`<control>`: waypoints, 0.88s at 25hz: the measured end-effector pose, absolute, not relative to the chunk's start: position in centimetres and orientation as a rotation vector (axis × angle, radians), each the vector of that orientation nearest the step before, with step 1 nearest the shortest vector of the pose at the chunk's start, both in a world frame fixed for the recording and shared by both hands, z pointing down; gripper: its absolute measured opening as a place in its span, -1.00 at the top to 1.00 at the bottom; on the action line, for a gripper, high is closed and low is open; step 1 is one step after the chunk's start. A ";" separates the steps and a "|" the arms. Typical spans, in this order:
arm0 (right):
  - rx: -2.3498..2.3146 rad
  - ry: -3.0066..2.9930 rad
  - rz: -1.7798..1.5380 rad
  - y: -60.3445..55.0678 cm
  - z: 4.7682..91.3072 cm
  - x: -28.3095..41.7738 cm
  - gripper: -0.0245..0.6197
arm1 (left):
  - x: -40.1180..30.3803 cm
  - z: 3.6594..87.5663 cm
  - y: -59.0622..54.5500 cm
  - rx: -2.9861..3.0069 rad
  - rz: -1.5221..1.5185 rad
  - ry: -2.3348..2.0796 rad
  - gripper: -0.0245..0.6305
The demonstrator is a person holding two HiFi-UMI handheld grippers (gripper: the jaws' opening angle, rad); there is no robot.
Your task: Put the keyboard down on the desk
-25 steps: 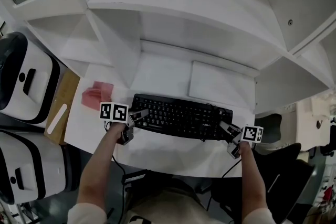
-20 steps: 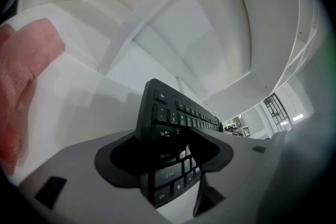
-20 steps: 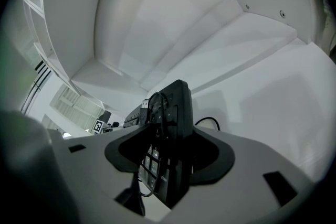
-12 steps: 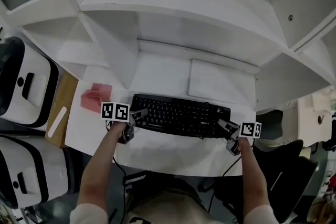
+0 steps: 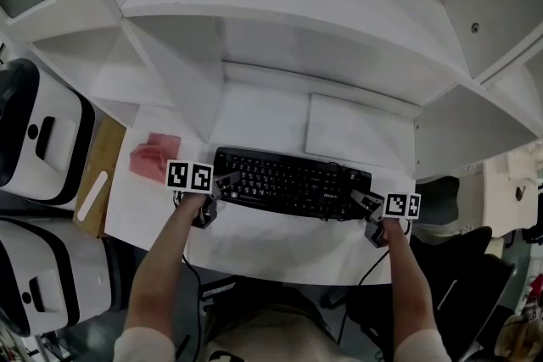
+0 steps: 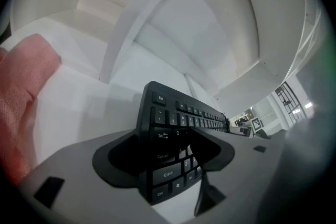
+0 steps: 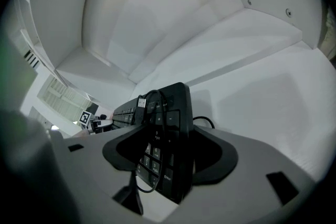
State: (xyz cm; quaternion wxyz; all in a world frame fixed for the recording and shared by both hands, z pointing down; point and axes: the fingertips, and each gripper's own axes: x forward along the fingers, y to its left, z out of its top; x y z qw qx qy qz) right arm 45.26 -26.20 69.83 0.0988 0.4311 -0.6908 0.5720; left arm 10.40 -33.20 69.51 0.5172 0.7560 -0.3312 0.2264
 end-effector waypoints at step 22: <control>1.367 -2.002 1.364 -26.5 70.9 46.1 -0.01 | 9.5 70.8 -33.8 1.932 0.844 -1.018 -0.10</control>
